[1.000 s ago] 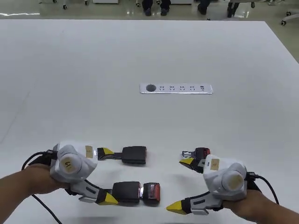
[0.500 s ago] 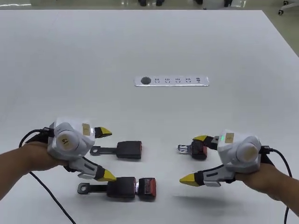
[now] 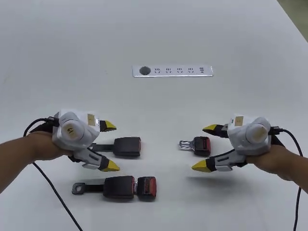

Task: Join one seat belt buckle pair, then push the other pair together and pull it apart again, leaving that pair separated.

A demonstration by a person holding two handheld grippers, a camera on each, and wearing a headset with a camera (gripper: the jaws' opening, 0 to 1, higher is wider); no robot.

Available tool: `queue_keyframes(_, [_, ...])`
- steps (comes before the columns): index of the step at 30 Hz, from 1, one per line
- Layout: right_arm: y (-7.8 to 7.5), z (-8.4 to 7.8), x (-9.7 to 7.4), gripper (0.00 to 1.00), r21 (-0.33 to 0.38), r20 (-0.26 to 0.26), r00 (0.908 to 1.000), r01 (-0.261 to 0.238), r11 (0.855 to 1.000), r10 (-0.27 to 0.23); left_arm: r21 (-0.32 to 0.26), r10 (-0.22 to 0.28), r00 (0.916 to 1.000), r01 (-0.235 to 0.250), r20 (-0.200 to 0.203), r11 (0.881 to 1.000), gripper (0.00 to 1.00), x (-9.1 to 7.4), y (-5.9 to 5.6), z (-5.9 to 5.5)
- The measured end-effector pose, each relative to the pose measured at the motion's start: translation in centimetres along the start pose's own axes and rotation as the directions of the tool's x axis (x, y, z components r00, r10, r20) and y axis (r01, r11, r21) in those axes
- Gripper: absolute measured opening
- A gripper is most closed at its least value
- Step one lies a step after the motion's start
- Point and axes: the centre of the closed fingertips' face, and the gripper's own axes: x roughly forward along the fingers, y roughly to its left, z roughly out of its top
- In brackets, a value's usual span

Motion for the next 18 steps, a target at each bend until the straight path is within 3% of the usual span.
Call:
queue_keyframes(7, [-1.0,-1.1,0.6,0.69,0.016,-0.012,0.9996,-0.025,1.0,0.025,-0.002,-0.015,0.9999,0.015,-0.009,1.0,0.67,1.3,0.8,-0.8])
queue_keyframes(8, [-0.9,-1.2,0.6,0.68,0.016,-0.013,0.9995,-0.028,0.999,0.028,-0.005,-0.017,0.9998,0.017,-0.009,1.0,0.66,1.4,0.7,-0.5])
queue_keyframes(13, [-0.9,-2.3,0.9,0.64,0.003,-0.047,0.9979,-0.045,0.999,0.045,-0.003,-0.023,0.9997,0.023,-0.012,1.0,0.64,2.1,1.1,-1.2])
queue_keyframes(14, [-0.9,-1.1,1.1,0.63,-0.047,0.003,0.9982,-0.06,0.997,0.06,-0.006,-0.027,0.9995,0.027,-0.015,1.0,0.64,2.3,1.2,-1.4])
queue_keyframes(16, [-0.9,-1.6,0.7,0.62,-0.03,-0.027,0.9984,-0.051,0.998,0.05,0.0,-0.033,0.9993,0.033,-0.02,0.999,0.63,2.3,1.1,-1.4])
queue_keyframes(18, [-1.0,-1.6,0.6,0.61,-0.034,-0.024,0.9983,-0.054,0.998,0.053,0.004,-0.035,0.9991,0.035,-0.026,0.999,0.61,2.5,1.2,-1.6])
